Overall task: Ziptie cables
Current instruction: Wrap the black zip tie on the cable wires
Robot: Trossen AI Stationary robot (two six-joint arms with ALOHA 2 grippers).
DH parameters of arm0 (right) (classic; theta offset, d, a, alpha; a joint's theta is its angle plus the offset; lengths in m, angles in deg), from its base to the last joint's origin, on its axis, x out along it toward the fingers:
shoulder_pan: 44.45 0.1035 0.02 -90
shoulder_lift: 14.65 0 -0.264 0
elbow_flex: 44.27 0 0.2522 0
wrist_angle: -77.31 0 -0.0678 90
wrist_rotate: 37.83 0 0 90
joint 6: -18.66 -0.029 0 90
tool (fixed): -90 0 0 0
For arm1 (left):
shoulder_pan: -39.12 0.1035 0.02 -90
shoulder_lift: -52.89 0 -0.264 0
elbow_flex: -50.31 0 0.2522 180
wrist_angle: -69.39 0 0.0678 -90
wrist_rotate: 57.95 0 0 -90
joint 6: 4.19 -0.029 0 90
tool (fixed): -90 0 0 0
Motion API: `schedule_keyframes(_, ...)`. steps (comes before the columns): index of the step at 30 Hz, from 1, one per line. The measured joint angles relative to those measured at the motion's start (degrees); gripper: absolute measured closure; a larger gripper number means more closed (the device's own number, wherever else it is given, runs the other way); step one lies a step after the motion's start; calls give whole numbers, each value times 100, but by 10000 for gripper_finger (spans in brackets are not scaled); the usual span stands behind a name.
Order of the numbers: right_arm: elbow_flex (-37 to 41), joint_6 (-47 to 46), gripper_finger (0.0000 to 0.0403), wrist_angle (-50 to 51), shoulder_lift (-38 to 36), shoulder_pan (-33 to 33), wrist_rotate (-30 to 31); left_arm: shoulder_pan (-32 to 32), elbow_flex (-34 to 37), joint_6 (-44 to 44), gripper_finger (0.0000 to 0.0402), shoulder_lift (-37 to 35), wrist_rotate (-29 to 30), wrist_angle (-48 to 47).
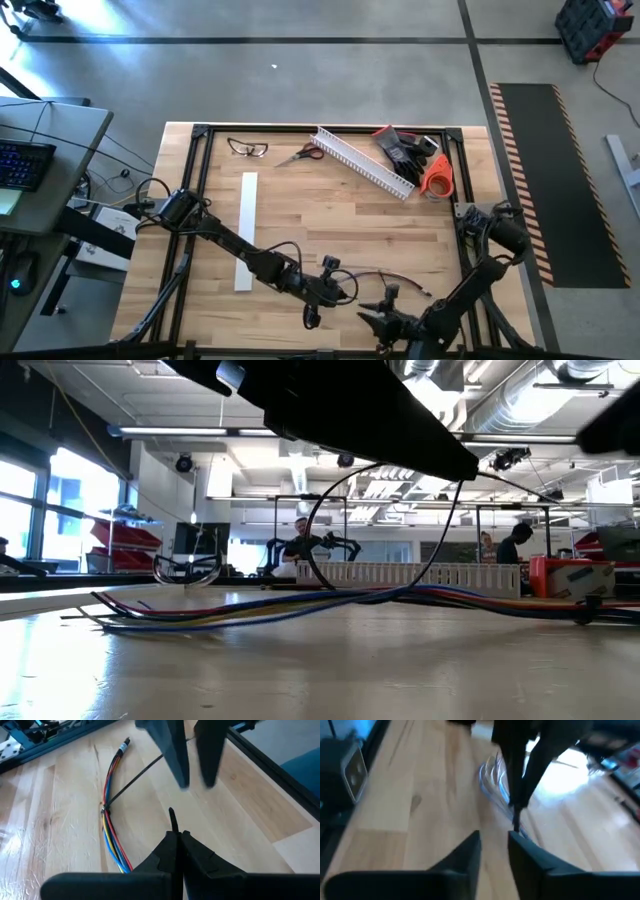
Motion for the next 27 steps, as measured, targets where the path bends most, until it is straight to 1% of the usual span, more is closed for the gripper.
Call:
schedule_keyframes(2,98,35,293,-221,0,74,296,-1,0,0,402,0,-2,3)
schedule_keyframes(4,252,-326,259,-239,0,99,585,-3,0,0,402,0,-4,41)
schedule_keyframes(6,376,-564,235,-274,2,25,631,-1,0,0,402,0,-2,39)
schedule_keyframes(8,475,-595,223,-468,5,-109,610,-1,0,-14,402,0,-2,45)
schedule_keyframes(10,523,-235,222,-902,79,-241,461,-3,0,-28,402,0,-4,91)
schedule_keyframes(13,526,645,236,-1625,232,-374,346,-1,0,-2,402,0,-3,76)
schedule_keyframes(16,526,1102,263,-2065,335,-415,572,-3,0,-20,402,0,-4,90)
schedule_keyframes(20,526,1112,307,-1998,341,-411,692,-1,0,-5,402,0,-2,83)
schedule_keyframes(27,526,1060,378,-1915,341,-411,652,-1,0,-25,402,0,-7,107)
